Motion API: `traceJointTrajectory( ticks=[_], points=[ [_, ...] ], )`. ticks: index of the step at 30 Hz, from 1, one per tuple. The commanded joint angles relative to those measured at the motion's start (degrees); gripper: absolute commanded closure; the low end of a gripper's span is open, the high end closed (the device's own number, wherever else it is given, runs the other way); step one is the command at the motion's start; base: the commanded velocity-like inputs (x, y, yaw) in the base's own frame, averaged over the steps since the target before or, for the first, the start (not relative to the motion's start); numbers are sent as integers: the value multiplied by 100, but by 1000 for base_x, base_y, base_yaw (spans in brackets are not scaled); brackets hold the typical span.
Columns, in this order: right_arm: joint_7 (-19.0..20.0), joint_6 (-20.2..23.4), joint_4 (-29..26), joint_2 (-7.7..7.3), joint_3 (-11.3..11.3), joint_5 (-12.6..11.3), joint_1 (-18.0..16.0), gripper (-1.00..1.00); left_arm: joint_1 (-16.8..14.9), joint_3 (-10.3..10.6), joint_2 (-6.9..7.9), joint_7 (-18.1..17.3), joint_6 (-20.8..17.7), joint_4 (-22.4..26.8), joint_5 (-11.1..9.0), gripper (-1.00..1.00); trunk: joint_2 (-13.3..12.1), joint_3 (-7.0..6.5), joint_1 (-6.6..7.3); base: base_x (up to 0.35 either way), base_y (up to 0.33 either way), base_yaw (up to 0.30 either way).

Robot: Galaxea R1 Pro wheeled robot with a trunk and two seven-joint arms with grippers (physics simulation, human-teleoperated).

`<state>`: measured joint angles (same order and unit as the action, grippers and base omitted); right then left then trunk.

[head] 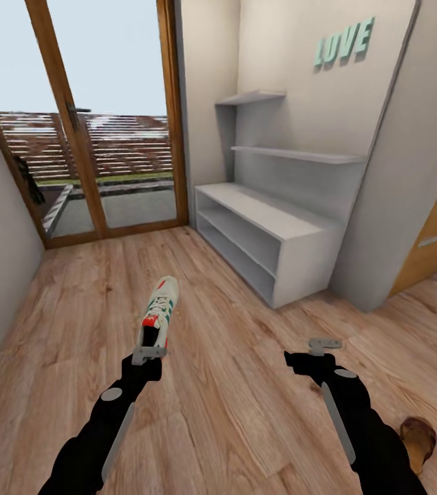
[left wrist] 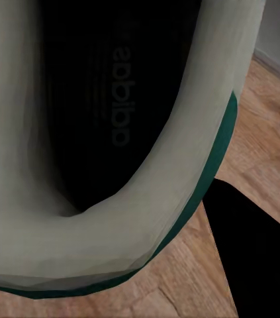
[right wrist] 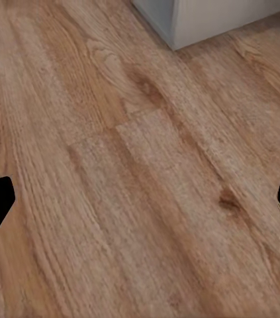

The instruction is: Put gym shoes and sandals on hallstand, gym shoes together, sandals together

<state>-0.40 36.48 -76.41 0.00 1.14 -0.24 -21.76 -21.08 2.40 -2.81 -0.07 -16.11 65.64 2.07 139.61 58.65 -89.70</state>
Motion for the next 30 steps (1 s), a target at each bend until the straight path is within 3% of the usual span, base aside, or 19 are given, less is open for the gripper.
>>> traceJointTrajectory(
  ticks=[1,25,27,30],
  points=[
    [-4,28,-6,0,0,-2,-3,-100,-1,1,0,-2,-32,10,24,100,2,5,0,108,6,-300],
    [-4,27,-5,0,0,-2,-3,-100,-1,-2,0,-2,-32,10,27,100,2,5,0,14,1,-300],
    [-4,29,-5,-2,0,-2,-3,-100,-1,1,0,-49,-29,-63,31,100,2,5,0,0,0,-300],
    [-4,29,-6,-2,0,-2,-3,-100,-1,5,8,-554,-20,-190,44,100,2,5,0,0,0,-300]
  ],
)
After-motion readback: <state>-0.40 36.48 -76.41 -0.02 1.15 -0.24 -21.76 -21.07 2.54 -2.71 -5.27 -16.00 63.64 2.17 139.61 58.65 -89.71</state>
